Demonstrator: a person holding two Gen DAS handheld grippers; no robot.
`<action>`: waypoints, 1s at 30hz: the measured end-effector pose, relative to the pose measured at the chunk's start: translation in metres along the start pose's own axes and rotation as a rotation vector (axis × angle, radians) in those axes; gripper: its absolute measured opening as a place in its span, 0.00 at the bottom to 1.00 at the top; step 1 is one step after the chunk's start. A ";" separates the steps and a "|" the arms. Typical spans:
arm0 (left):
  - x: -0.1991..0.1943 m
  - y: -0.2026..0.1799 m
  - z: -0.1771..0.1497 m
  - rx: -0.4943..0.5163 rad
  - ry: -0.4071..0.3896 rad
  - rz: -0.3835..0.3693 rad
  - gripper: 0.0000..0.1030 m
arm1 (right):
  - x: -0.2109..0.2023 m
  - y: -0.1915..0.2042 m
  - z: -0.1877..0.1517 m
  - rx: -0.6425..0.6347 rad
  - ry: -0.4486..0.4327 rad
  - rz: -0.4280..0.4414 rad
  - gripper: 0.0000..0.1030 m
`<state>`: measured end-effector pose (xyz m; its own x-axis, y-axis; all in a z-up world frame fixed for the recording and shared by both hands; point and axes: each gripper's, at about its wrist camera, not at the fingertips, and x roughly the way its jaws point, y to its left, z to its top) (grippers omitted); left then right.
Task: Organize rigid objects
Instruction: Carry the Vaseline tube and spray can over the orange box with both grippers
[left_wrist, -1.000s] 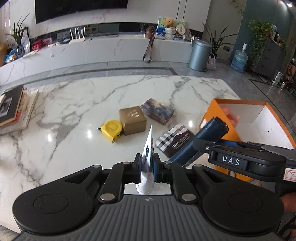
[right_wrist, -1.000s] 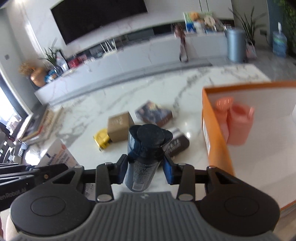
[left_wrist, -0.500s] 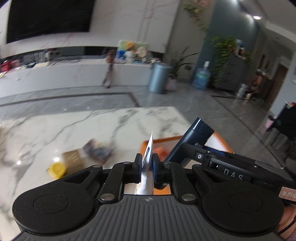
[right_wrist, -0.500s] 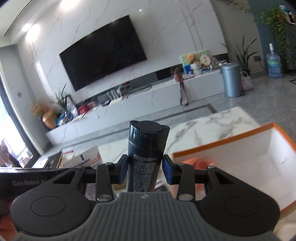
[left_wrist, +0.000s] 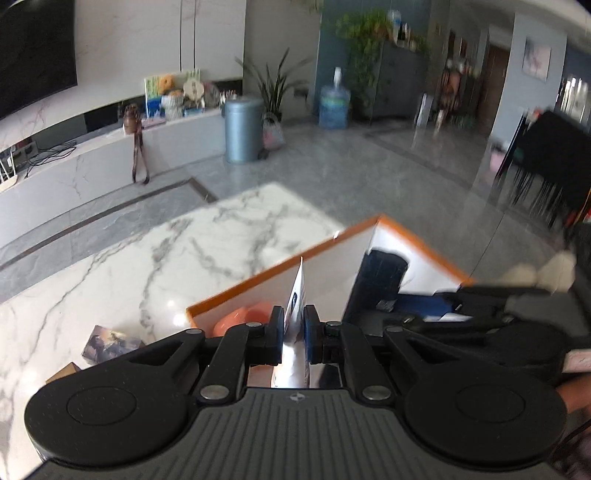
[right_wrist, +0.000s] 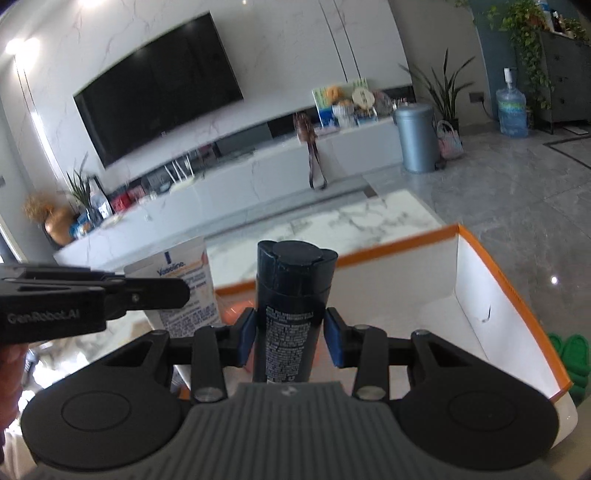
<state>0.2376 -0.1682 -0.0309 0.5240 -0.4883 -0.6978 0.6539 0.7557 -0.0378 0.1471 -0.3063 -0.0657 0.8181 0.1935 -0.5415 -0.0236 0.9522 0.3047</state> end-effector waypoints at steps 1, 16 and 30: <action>0.007 0.001 -0.003 0.013 0.012 0.005 0.11 | 0.005 -0.003 -0.002 -0.007 0.010 0.002 0.40; 0.048 0.020 -0.025 0.036 0.125 0.010 0.11 | 0.075 -0.008 -0.004 -0.094 0.123 0.049 0.39; 0.035 0.025 -0.030 -0.038 0.172 0.004 0.12 | 0.082 0.004 -0.014 -0.167 0.180 0.074 0.39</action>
<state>0.2559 -0.1534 -0.0784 0.4229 -0.4057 -0.8103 0.6289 0.7752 -0.0599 0.2061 -0.2839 -0.1197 0.6955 0.2887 -0.6580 -0.1863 0.9569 0.2230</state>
